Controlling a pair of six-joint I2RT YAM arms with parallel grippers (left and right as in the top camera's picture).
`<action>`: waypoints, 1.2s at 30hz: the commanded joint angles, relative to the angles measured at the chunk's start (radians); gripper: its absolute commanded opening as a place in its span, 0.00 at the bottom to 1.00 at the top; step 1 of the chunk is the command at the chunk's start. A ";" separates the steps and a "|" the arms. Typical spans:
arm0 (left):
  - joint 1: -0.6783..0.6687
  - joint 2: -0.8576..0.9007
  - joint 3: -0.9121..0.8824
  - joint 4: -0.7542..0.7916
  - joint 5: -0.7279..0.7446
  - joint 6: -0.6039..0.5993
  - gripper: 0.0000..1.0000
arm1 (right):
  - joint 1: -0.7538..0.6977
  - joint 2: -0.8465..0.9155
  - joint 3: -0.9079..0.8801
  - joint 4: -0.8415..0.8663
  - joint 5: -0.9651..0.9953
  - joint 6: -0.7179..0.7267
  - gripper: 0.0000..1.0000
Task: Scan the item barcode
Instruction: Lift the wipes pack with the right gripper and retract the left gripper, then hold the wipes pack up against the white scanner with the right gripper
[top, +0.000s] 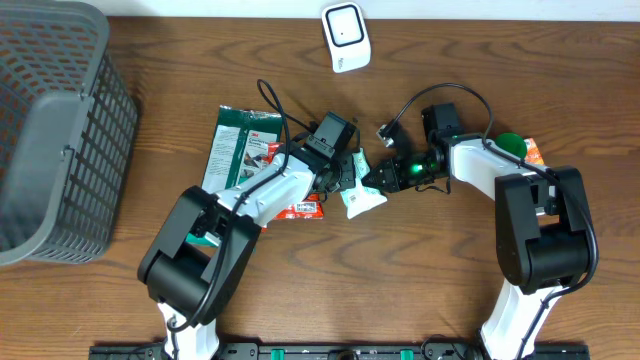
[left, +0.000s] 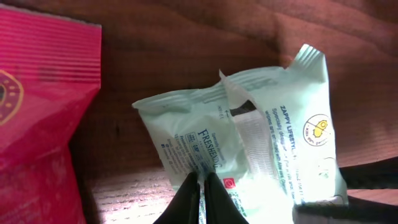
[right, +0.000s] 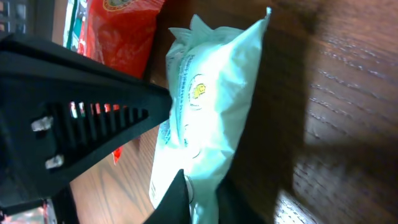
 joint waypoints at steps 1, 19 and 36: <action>-0.002 -0.066 -0.001 0.006 -0.010 0.032 0.10 | 0.015 0.019 -0.007 0.004 -0.015 -0.009 0.05; 0.251 -0.434 -0.001 -0.289 -0.094 0.059 0.38 | 0.017 -0.113 -0.005 -0.058 0.166 -0.008 0.01; 0.563 -0.445 -0.001 -0.500 -0.212 0.122 0.80 | 0.138 -0.204 -0.005 -0.089 0.431 -0.008 0.01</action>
